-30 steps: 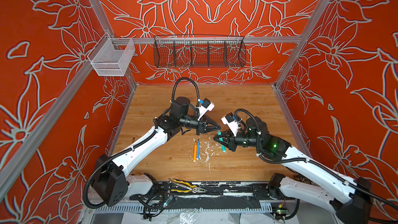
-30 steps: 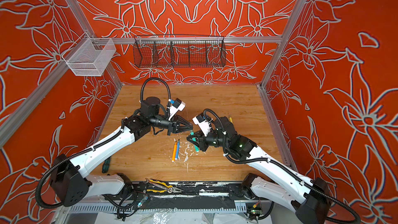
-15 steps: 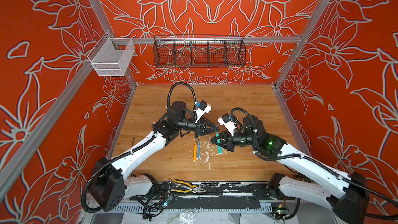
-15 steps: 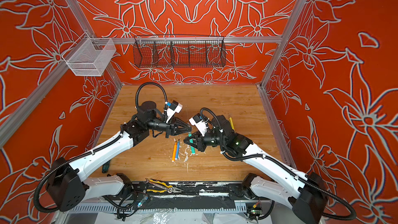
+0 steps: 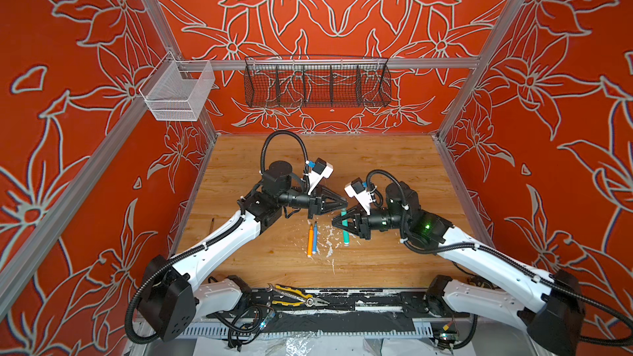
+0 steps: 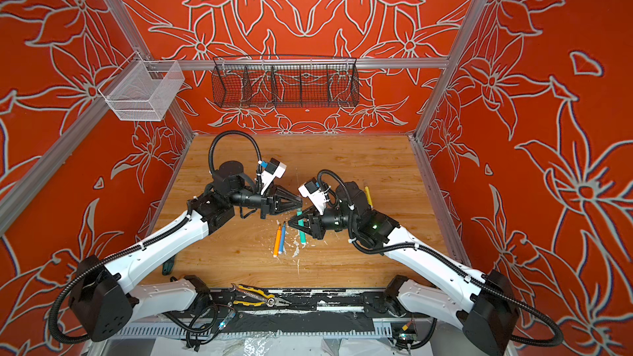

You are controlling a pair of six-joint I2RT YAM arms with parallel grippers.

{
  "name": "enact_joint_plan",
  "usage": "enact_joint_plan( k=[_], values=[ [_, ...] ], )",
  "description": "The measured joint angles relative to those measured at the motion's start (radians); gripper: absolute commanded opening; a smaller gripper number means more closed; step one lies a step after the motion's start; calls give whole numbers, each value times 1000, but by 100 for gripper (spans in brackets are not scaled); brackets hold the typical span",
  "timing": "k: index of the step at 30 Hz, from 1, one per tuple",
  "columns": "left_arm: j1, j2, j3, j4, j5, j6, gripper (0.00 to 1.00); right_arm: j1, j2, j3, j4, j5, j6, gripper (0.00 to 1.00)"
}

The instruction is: Insert the pens into the pen caps

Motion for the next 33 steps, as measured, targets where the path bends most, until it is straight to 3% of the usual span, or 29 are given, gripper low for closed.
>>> enact_joint_plan(
  k=[23, 24, 25, 30, 33],
  values=[
    [19, -6, -26, 58, -8, -59, 0, 2, 3, 0, 15, 50, 12, 0],
    [19, -3, -24, 58, -8, -59, 7, 2, 3, 1, 13, 54, 12, 0],
    [19, 0, -24, 58, -8, -59, 20, 2, 3, 3, 8, 56, 12, 0],
    [15, 2, -29, 61, 48, -42, 96, -42, 5, 37, 9, 136, 74, 0],
    [32, 0, -40, 97, 71, -71, 97, -64, 10, 45, 19, 193, 101, 0]
  ],
)
